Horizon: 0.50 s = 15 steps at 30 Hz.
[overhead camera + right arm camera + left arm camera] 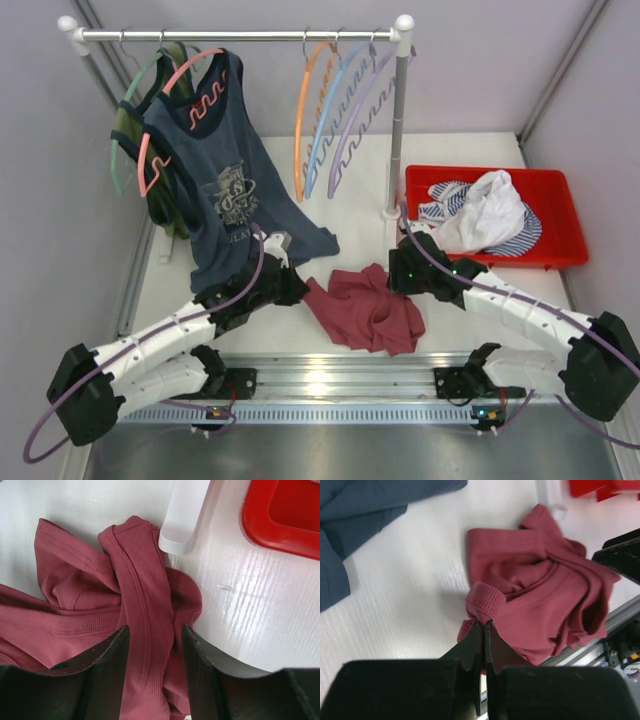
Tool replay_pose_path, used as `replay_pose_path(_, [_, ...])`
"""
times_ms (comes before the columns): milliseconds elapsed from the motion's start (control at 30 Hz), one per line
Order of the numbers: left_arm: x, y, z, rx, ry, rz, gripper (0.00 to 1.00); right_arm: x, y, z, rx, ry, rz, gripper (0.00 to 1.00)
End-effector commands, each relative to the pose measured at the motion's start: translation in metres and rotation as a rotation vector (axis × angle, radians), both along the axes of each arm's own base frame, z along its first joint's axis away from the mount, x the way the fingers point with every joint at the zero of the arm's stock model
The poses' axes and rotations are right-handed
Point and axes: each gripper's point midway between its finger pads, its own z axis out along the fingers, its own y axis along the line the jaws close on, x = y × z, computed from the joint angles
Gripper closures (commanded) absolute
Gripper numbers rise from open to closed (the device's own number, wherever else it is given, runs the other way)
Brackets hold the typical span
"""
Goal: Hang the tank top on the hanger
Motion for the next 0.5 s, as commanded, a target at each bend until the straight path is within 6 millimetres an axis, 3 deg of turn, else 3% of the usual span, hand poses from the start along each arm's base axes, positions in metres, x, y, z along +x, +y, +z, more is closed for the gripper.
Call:
replay_pose_path(0, [-0.003, 0.000, 0.029, -0.004, -0.031, -0.046, 1.00, 0.002, -0.004, 0.026, 0.042, -0.063, -0.013, 0.54])
replay_pose_path(133, [-0.006, 0.000, 0.039, -0.015, -0.043, -0.061, 1.00, -0.011, -0.004, 0.054, 0.081, -0.084, 0.000, 0.50])
replay_pose_path(200, [-0.006, 0.000, 0.043, -0.011, -0.051, -0.066, 1.00, -0.028, -0.002, 0.058, 0.101, -0.066, 0.016, 0.49])
replay_pose_path(400, [-0.006, -0.003, 0.057, -0.022, -0.062, -0.086, 1.00, -0.074, 0.013, 0.029, 0.112, 0.043, 0.069, 0.49])
replay_pose_path(467, [-0.006, -0.004, 0.062, -0.029, -0.068, -0.086, 1.00, -0.076, 0.014, 0.022, 0.101, 0.046, 0.054, 0.49])
